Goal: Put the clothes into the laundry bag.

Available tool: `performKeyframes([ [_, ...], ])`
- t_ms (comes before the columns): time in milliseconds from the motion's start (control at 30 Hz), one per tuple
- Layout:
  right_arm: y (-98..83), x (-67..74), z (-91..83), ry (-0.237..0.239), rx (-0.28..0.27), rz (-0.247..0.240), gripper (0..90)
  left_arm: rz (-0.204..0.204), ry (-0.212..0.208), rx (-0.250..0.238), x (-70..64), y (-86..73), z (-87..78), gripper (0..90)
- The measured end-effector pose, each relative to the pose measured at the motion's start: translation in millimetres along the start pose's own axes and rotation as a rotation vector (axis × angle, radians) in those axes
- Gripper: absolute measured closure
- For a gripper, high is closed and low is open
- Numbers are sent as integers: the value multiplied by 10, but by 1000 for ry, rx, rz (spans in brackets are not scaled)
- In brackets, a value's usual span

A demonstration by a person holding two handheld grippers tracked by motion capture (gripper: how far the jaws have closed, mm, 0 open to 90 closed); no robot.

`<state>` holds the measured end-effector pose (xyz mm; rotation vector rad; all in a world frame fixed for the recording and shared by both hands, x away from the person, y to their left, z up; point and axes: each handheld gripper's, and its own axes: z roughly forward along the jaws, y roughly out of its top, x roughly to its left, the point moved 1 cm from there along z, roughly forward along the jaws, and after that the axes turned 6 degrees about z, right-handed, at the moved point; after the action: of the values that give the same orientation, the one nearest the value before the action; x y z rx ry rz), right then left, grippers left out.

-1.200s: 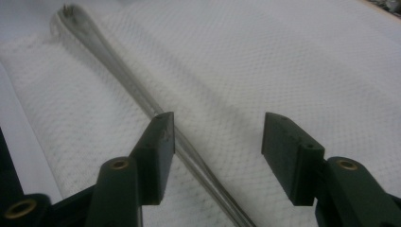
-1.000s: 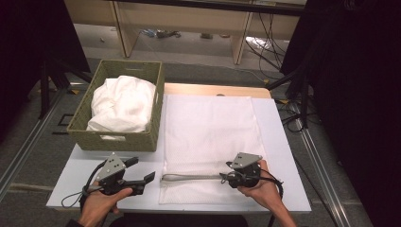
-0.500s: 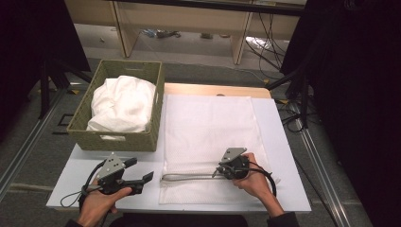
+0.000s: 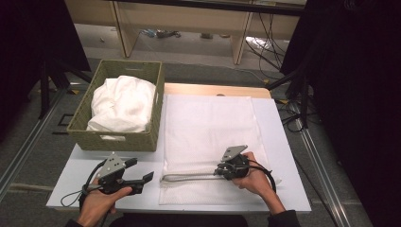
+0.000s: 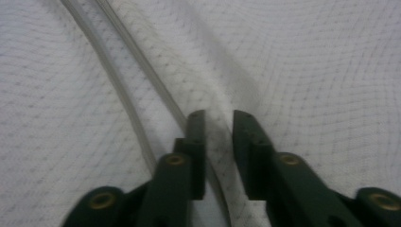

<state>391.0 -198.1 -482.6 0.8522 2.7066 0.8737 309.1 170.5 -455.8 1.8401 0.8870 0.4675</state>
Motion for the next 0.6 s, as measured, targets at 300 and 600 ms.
performKeyframes([
  [300,104,-61,-71,-105,-37,-46,771,-9,13,2,48,4,-23,206],
  [600,92,-75,55,-74,40,21,379,-24,14,-6,71,-16,-36,205],
])
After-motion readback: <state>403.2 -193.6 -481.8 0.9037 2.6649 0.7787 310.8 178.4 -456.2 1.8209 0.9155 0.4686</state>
